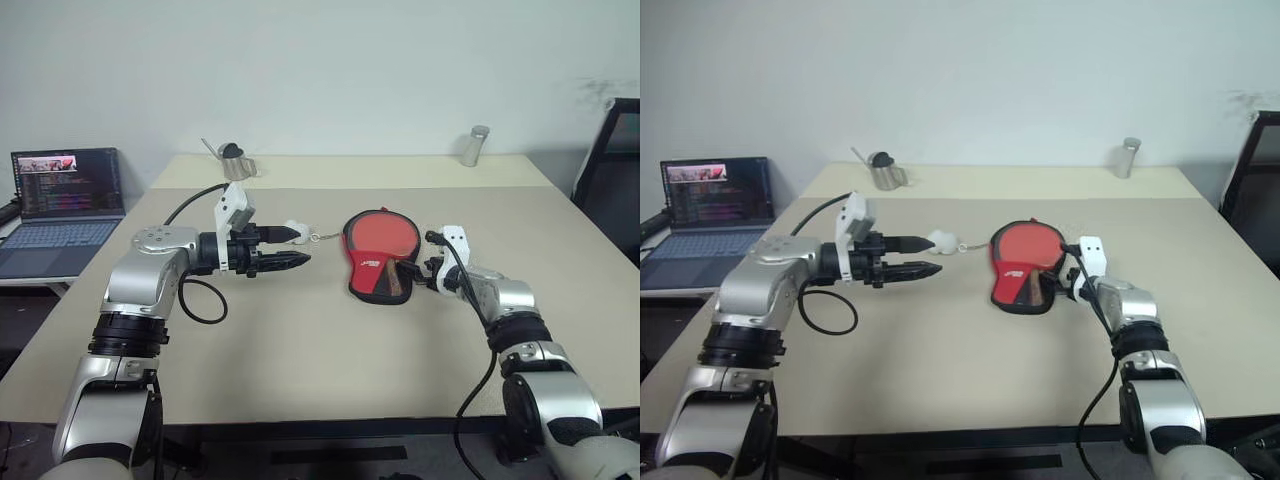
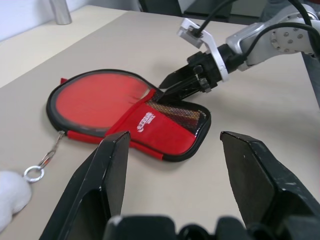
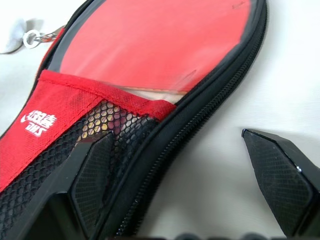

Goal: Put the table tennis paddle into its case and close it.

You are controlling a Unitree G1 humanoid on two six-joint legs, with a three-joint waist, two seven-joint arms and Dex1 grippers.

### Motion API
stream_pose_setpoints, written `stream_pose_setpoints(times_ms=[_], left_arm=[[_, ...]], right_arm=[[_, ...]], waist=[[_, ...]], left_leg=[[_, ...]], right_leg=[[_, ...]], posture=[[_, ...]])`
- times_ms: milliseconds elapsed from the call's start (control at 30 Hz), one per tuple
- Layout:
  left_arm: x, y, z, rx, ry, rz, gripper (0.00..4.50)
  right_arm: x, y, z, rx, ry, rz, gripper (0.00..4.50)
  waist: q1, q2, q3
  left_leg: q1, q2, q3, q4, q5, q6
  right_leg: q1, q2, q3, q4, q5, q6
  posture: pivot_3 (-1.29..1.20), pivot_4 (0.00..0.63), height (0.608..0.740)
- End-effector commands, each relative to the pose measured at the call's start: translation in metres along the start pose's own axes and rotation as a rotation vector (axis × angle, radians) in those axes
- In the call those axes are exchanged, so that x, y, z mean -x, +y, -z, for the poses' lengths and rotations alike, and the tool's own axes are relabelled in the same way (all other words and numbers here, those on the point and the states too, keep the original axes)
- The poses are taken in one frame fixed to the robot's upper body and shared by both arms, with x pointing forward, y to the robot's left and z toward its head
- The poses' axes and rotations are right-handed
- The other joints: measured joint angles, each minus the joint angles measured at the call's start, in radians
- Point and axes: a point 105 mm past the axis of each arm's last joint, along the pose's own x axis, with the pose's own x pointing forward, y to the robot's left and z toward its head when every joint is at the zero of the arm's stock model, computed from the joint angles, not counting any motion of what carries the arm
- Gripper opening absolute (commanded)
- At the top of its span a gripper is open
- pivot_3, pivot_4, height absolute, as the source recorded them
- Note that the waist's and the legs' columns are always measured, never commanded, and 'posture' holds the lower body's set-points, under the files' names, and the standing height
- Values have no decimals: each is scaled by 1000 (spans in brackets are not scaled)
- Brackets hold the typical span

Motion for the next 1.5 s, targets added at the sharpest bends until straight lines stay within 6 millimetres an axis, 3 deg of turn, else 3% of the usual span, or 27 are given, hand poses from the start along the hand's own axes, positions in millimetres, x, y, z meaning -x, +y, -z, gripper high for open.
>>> stream_pose_setpoints(times_ms=[33, 167, 533, 633, 933, 1067, 1167, 1333, 1500], left_arm=[[1, -1, -18, -61, -41, 7, 3145], [3, -1, -17, -61, -37, 2, 3145], [12, 0, -11, -50, -18, -22, 3145], [18, -1, -7, -33, -9, -28, 3145], [46, -24, 11, 7, 59, 24, 3145], [56, -35, 29, 29, 132, 44, 3145], [56, -46, 35, 45, 150, 80, 3145], [50, -84, 48, 114, 158, 186, 3145], [50, -102, 60, 112, 195, 224, 3145]], right_arm=[[-8, 8, 5, 9, 42, -25, 4451], [-11, 11, 5, 32, 59, -35, 3523], [-16, 31, 7, 49, 50, -99, 50], [-17, 35, 7, 21, 48, -118, 19], [-9, 84, 10, -35, 59, -300, 19], [-1, 105, 19, -39, 79, -360, 19], [6, 110, 29, -48, 102, -372, 19], [29, 119, 50, -60, 152, -399, 19], [52, 130, 67, -75, 186, -418, 19]], waist=[[-6, 0, 0], [-10, 0, 0], [-11, 0, 0], [-12, 0, 0], [-17, 0, 0], [-18, 0, 0], [-13, 0, 0], [-10, 0, 0], [-7, 0, 0]], left_leg=[[0, 0, 0, 0, 0, 0], [1, 0, 0, 0, 0, 0], [1, 0, 0, 0, 0, 0], [1, 1, 0, 0, 0, 0], [1, 1, 0, -2, 0, 0], [1, 1, 0, -2, 0, 0], [1, 1, -1, -2, 0, 0], [0, 1, -1, -3, 0, 0], [0, 1, -2, -3, 0, 0]], right_leg=[[0, 0, 0, 0, 0, 0], [1, 0, 0, 0, 0, 0], [1, 0, 0, 1, 0, 0], [0, 0, 0, 1, 0, 0], [0, 0, 0, 0, 0, 0], [-1, 0, 0, 0, 0, 0], [-1, 0, 0, -1, 0, 0], [0, 0, 0, -2, 0, -1], [0, 0, -1, -2, -1, -1]], posture=[[0, 150, 740], [0, 150, 740], [0, 150, 740], [0, 150, 740], [0, 150, 740], [0, 150, 740], [0, 150, 740], [0, 150, 740], [0, 150, 740]])
